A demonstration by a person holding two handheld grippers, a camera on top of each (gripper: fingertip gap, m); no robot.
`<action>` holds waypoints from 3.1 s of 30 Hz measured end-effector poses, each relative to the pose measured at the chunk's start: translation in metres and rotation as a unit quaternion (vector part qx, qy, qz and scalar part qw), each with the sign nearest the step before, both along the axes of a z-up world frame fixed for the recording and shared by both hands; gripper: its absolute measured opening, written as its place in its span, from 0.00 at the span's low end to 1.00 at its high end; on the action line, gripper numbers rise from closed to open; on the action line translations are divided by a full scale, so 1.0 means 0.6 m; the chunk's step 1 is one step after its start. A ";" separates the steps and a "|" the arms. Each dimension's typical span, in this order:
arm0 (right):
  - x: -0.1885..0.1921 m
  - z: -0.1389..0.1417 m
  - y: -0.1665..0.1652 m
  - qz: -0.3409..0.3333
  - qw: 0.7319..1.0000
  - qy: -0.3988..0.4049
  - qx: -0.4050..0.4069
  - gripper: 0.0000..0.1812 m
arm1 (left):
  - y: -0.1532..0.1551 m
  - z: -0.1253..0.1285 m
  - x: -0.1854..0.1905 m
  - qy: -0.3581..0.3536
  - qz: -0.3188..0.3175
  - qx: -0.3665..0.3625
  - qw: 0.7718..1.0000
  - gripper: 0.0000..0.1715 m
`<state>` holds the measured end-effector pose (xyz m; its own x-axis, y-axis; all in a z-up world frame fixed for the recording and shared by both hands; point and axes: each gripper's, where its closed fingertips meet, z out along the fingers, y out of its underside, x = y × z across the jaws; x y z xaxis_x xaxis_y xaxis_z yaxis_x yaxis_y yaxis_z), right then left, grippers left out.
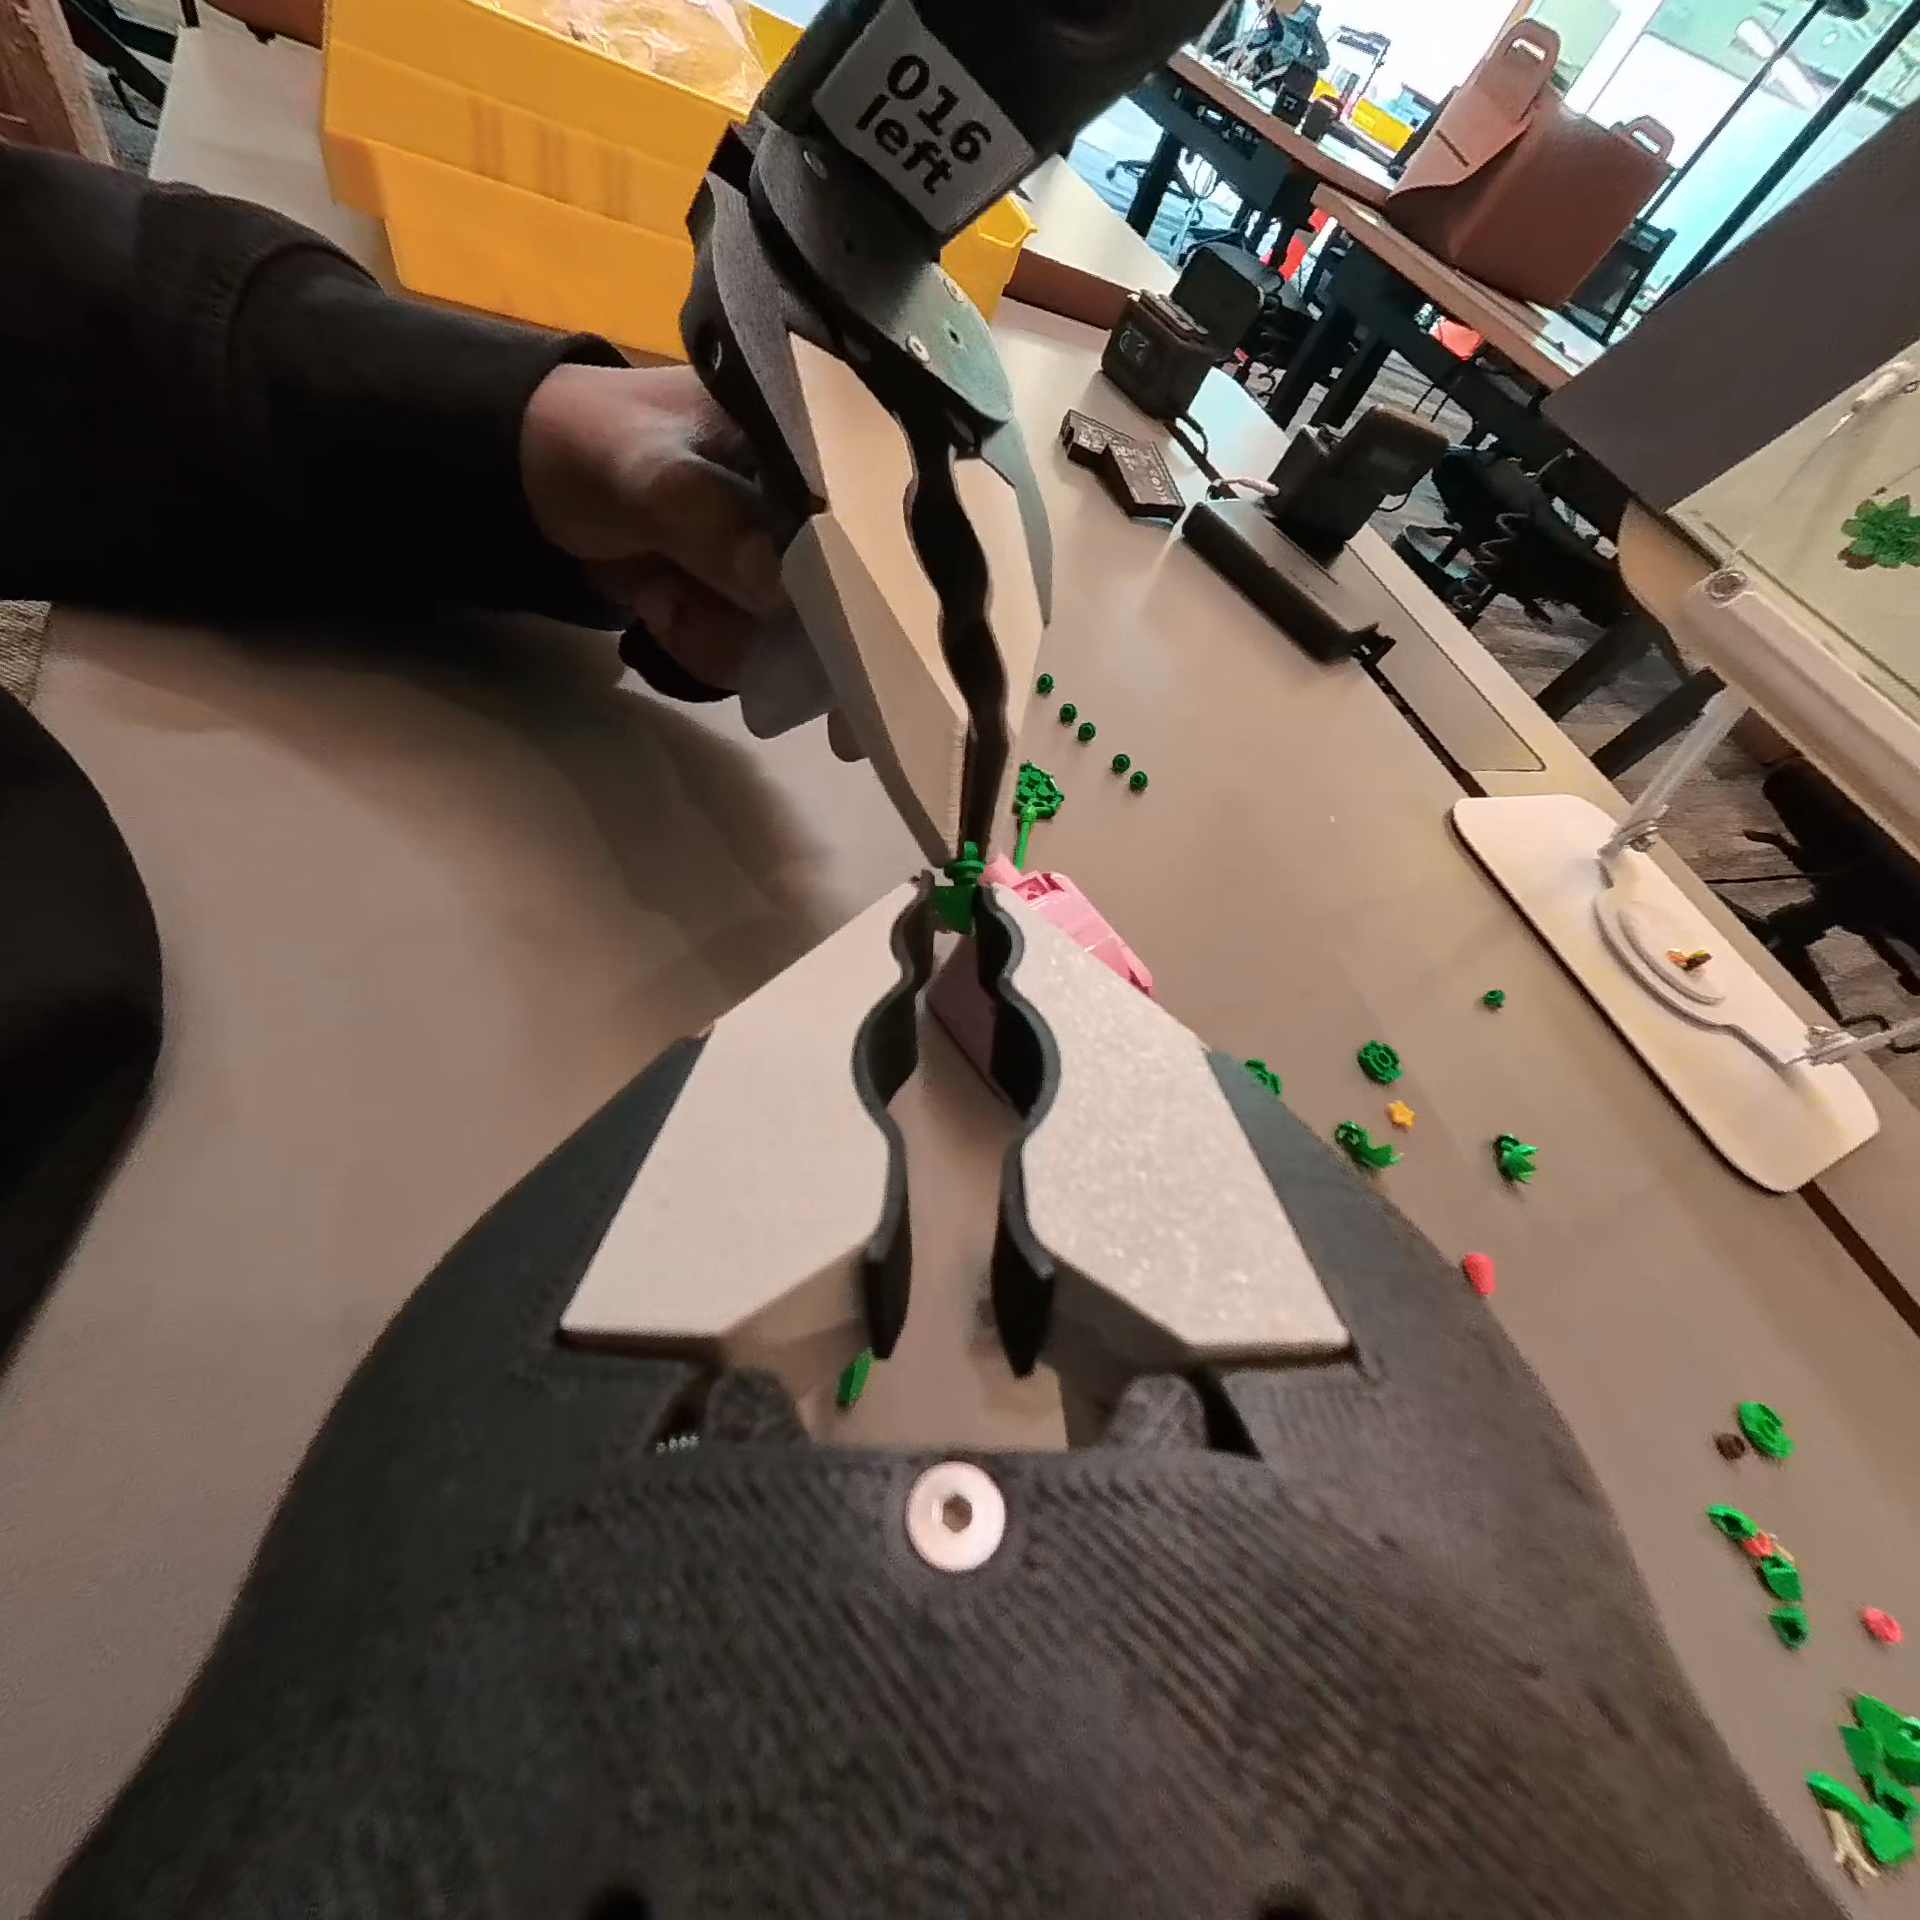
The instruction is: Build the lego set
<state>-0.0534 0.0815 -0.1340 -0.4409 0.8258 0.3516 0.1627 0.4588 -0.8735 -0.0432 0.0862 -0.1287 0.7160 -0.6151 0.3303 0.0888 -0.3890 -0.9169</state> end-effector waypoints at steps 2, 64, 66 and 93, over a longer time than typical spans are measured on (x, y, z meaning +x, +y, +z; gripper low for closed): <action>-0.001 0.001 0.002 -0.005 1.000 0.001 0.000 0.03 | 0.001 -0.002 -0.002 0.000 0.003 -0.006 1.000 0.00; 0.026 0.065 -0.011 0.075 0.985 0.065 -0.141 0.05 | -0.011 0.052 0.022 -0.236 -0.082 -0.008 0.968 0.00; 0.026 0.064 -0.008 0.072 0.986 0.068 -0.136 0.08 | -0.012 0.055 0.018 -0.242 -0.081 -0.006 0.967 0.00; 0.036 0.046 -0.014 0.089 0.991 0.102 -0.007 0.04 | -0.016 0.041 0.030 -0.275 -0.117 -0.061 0.952 0.00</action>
<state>-0.0319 0.0732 -0.1061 -0.5003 0.7473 0.4373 -0.0998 0.4520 -0.8864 -0.0250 0.0764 -0.1042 0.2623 -0.6700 0.6944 0.4402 -0.5573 -0.7040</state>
